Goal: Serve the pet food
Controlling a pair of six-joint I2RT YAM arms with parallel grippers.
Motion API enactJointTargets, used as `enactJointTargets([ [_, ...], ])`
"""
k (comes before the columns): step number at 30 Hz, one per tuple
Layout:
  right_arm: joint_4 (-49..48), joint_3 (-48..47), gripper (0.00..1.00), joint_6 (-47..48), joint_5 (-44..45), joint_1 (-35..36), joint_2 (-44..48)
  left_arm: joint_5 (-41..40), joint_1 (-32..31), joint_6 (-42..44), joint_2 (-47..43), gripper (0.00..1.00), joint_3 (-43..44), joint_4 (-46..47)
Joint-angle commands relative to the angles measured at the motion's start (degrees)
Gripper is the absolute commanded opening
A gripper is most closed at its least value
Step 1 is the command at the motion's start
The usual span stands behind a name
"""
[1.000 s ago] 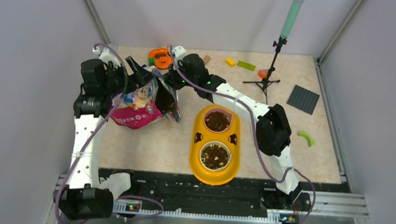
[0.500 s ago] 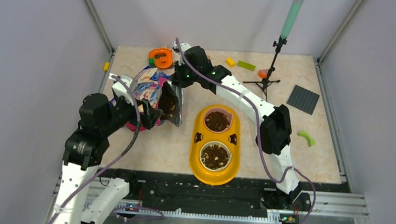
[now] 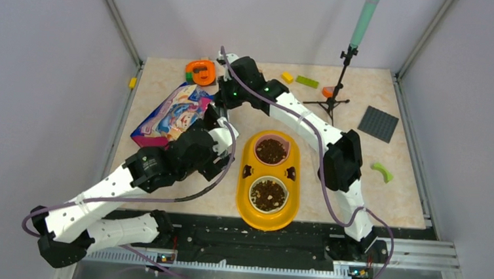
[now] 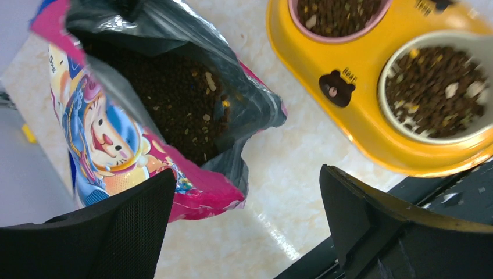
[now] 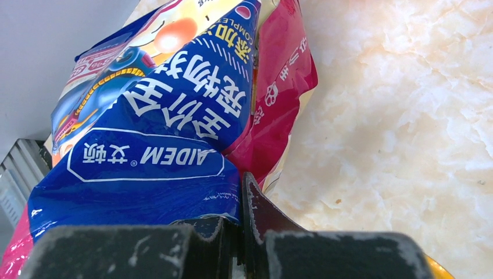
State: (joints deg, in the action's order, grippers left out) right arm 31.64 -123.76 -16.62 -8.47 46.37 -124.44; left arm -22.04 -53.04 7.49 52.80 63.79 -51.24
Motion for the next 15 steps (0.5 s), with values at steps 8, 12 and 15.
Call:
enactJointTargets([
  [8,-2.49,-4.61,0.00,-2.71,-2.09,-2.72,1.48,-19.75,-3.33,-2.54,3.98,0.94,-4.92,-0.14],
  [12,-3.10,-4.11,0.00,-5.21,-3.77,-3.41,1.83,-21.89,-3.78,-3.85,5.99,0.87,-6.16,2.92],
  [15,-2.92,-4.20,0.00,-6.35,-4.62,-4.03,1.68,-23.38,-3.81,-6.19,7.30,0.82,-6.33,3.29],
])
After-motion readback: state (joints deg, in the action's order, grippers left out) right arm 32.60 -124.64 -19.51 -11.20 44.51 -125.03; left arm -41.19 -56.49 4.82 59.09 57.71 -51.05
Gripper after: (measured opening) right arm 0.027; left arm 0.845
